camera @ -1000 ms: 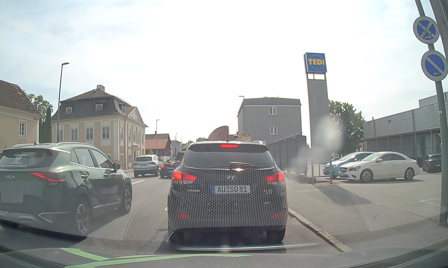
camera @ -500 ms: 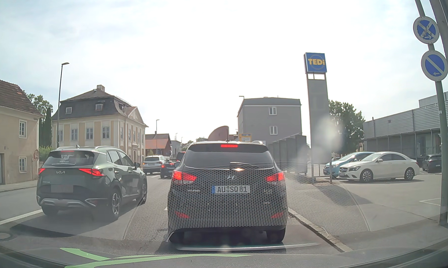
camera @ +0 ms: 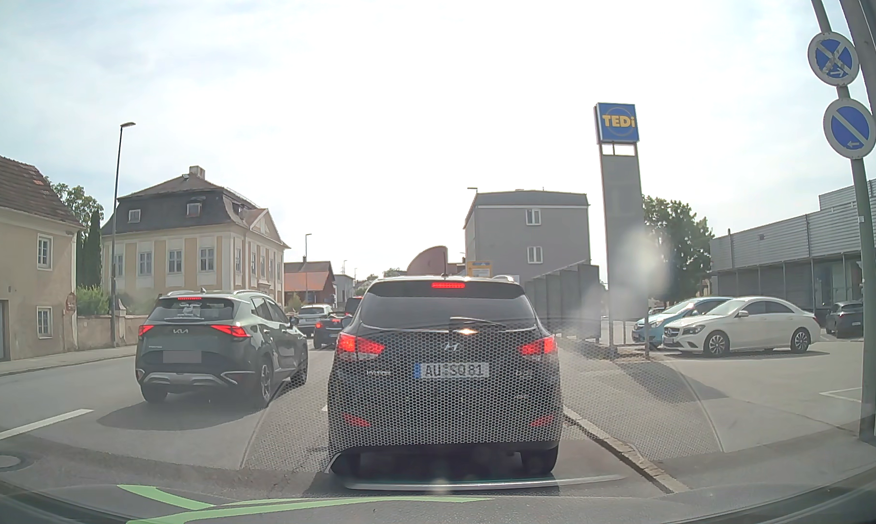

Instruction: Follow the waypoints while adhering to traffic rules and regulations

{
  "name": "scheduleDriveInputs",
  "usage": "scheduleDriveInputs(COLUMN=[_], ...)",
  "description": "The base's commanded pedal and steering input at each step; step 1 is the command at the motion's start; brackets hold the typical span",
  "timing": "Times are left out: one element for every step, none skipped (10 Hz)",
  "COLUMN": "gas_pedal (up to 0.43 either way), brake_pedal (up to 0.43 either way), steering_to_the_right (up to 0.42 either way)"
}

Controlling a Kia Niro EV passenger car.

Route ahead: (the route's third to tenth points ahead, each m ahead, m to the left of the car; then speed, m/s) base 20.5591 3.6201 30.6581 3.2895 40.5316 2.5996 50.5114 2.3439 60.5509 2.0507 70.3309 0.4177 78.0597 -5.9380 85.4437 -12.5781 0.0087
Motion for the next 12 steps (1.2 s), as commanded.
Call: scheduleDriveInputs(gas_pedal=[0.0,0.0,0.0,0.0,0.0,0.0,0.0,0.0,0.0,0.0,0.0,0.0], brake_pedal=[0.409,0.409,0.409,0.409,0.402,0.409,0.409,0.409,0.409,0.402,0.409,0.409], steering_to_the_right=[-0.007,-0.007,-0.006,-0.006,-0.007,-0.007,-0.007,-0.007,-0.007,-0.007,-0.007,-0.007])
